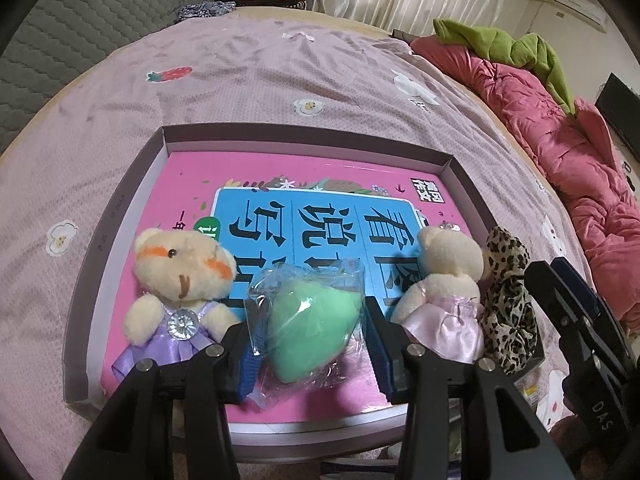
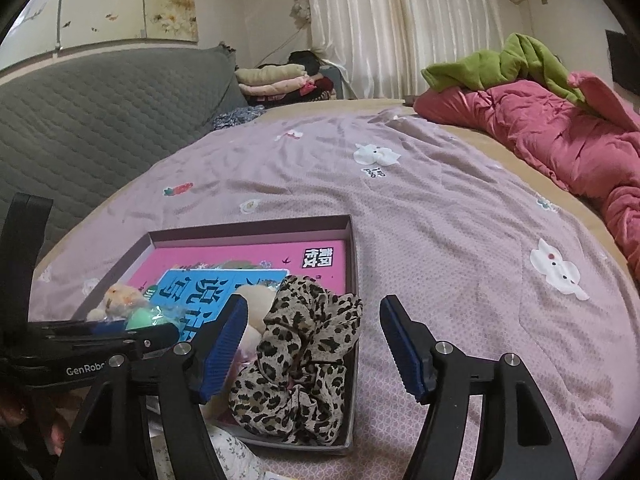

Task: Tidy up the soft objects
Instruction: 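Lower the green sponge between the bears with left tool while right drops the leopard scrunchie into the box, then open the left tool to release the green sponge on the book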

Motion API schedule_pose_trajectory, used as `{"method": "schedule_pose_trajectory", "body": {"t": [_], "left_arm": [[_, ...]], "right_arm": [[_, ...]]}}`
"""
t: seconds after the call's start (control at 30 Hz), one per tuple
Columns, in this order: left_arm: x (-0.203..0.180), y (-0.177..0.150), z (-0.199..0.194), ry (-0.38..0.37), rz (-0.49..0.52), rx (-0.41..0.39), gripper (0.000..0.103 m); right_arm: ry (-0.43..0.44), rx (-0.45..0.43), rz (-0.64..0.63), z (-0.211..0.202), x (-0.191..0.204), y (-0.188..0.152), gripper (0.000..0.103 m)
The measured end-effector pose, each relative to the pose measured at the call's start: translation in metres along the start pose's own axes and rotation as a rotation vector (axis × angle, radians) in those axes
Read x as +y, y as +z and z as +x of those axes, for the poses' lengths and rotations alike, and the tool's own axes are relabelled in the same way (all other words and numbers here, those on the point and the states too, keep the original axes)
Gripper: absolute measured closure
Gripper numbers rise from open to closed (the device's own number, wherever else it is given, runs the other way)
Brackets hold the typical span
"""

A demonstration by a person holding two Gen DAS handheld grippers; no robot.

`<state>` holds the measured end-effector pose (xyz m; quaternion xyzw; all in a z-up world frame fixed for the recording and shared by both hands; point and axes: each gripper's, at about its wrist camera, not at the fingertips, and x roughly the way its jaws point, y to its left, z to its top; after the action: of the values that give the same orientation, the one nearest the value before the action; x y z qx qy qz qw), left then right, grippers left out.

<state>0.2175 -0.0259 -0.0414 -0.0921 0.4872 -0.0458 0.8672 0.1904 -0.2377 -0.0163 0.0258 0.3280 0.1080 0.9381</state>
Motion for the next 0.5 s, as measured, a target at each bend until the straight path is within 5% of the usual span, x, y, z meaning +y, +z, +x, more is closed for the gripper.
{"method": "schedule_pose_trajectory", "body": {"t": [0.5], "left_arm": [[0.0007, -0.0061, -0.0101, 0.024, 0.012, 0.0, 0.053]], "right_arm": [[0.014, 0.022, 0.006, 0.0059, -0.0011, -0.0024, 0.032]]}}
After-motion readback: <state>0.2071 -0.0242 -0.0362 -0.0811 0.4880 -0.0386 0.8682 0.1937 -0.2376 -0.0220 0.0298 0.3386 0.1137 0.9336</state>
